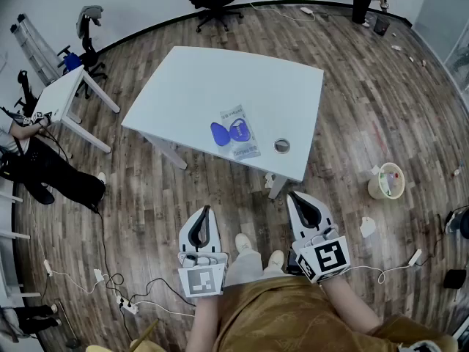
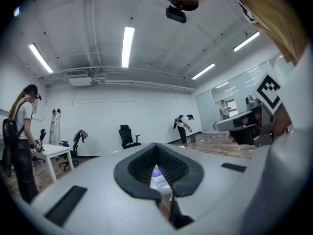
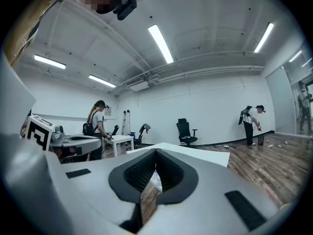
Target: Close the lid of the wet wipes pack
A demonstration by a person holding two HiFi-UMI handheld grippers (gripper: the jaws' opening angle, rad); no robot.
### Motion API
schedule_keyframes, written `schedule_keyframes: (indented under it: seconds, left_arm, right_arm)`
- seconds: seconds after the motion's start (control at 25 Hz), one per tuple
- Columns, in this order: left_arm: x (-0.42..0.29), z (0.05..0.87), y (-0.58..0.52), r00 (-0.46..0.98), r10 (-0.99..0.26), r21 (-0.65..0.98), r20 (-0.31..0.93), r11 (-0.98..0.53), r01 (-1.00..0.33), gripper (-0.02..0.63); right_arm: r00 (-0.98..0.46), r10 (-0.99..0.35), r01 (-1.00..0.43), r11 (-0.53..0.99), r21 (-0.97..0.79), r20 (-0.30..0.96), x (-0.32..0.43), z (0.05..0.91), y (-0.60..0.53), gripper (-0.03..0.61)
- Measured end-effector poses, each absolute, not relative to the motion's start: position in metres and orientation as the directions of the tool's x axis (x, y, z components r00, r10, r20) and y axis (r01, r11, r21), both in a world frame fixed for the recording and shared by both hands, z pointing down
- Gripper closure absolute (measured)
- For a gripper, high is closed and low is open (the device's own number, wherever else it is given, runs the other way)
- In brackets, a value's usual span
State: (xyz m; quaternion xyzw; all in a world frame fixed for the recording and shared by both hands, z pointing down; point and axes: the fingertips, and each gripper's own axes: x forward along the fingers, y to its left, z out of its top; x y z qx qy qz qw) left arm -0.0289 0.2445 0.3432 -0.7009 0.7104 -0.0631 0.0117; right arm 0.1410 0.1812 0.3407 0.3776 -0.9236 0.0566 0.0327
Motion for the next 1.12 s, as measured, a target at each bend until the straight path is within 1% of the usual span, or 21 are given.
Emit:
schedule_keyframes:
  seconds: [0.32,0.64,0.76,0.96,1.12]
  left_arm:
    - [-0.07,0.348,0.206,-0.003,-0.997,-0.105,0.073,-0.005,-0.994,0.617]
    - [-0.104,0.362,0.185,-0.003,-0.995,-0.077,0.102,-0.005,-0.997,0.616]
    - [-0.118,0.379,0.186,-0.001,-0.99,-0.082,0.139,-0.01,-0.997,0.617]
    - [-0.131,0.363,0.173,0.021,-0.998,-0.05,0.06,-0.024,-0.998,0.617]
    - [-0.137,0.363,0.169,0.043,-0.995,-0.053,0.091,-0.048,-0.997,0.617]
  right_arm:
    - [-0.708,-0.694,-0.704,0.708,-0.057,0.127,0.099,0.348,0.149,0.572]
    - [-0.691,-0.706,-0.718,0.694,-0.045,0.154,0.063,0.353,0.126,0.572]
    - [-0.682,-0.713,-0.727,0.686,-0.037,0.163,0.055,0.353,0.121,0.572]
    - [-0.656,-0.737,-0.75,0.66,-0.034,0.159,0.042,0.35,0.115,0.572]
    - [-0.646,-0.746,-0.759,0.651,-0.026,0.159,0.033,0.349,0.12,0.572]
